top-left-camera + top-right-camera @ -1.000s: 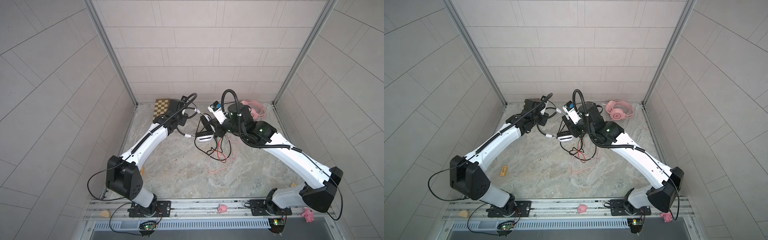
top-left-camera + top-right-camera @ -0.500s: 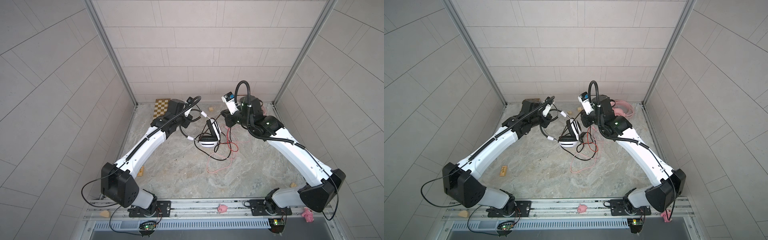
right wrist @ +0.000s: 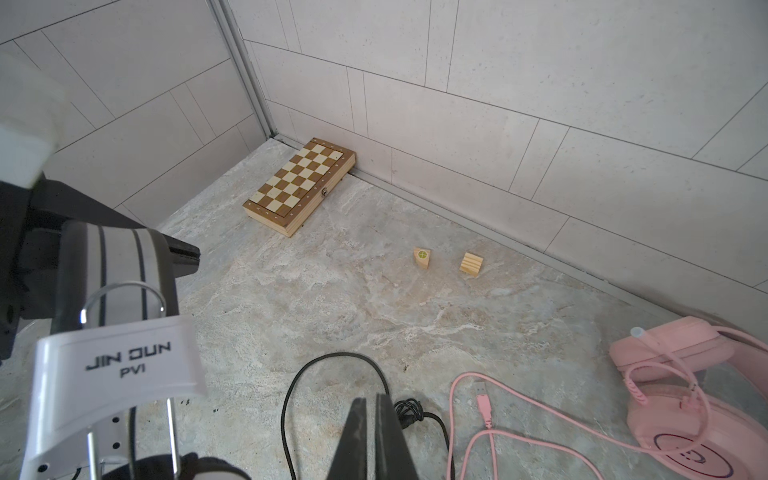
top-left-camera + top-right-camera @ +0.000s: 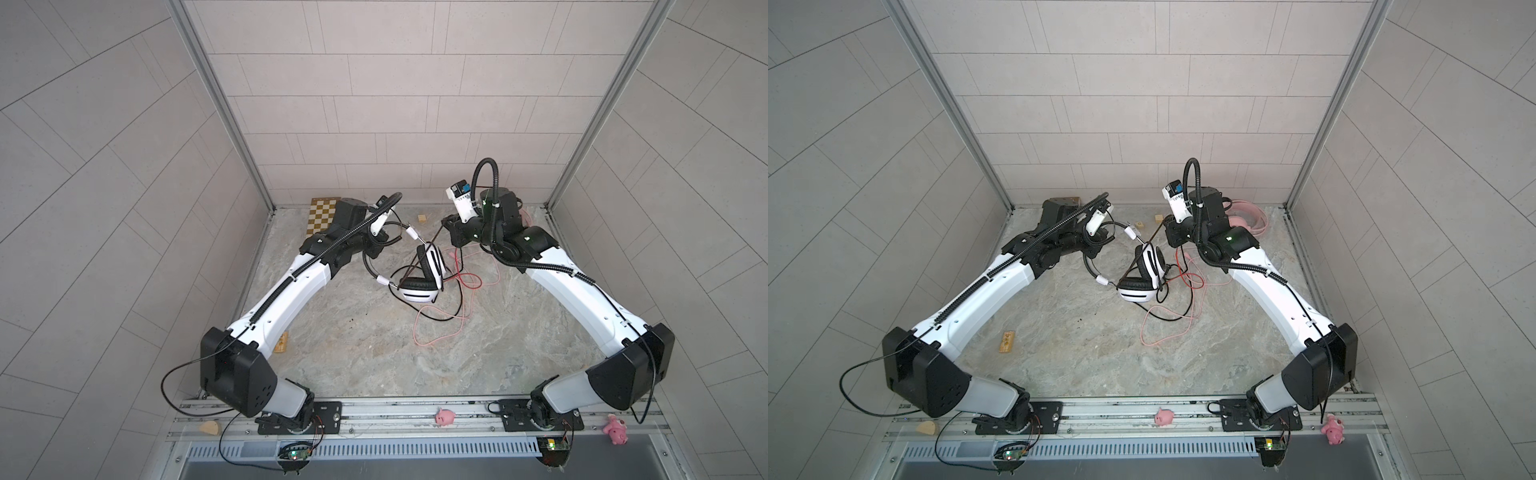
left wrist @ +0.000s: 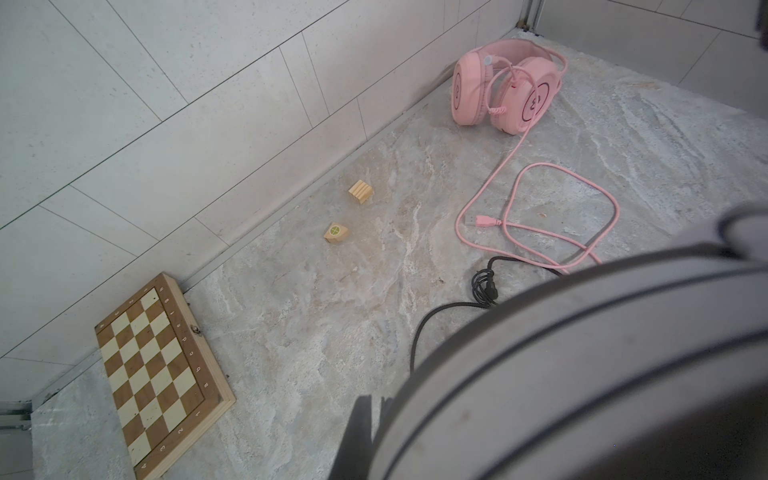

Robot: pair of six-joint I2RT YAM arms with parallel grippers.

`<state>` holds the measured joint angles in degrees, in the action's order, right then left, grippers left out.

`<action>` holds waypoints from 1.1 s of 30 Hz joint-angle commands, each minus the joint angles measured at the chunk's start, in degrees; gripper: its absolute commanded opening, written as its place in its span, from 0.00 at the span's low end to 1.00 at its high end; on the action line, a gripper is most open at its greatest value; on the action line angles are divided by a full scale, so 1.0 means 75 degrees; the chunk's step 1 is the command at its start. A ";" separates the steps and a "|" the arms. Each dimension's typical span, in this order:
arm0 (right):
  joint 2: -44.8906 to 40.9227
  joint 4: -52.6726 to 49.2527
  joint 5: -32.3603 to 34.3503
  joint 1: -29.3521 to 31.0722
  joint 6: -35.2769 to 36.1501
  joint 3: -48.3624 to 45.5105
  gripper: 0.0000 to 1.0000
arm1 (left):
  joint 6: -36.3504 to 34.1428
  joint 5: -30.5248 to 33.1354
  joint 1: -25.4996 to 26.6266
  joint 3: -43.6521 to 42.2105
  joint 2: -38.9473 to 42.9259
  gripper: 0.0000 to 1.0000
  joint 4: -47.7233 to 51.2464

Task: Wrap the headphones

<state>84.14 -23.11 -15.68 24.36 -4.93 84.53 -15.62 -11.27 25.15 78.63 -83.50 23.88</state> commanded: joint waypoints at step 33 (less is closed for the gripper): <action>0.0556 0.6863 -0.0202 0.0654 -0.3082 -0.5470 0.23 | 0.1677 -0.2176 -0.0102 -0.0802 0.0713 0.00 -0.2002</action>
<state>87.50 22.48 -17.98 29.45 -26.02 44.34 -8.67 -22.92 24.82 72.64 -81.10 16.53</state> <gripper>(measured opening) 0.230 0.074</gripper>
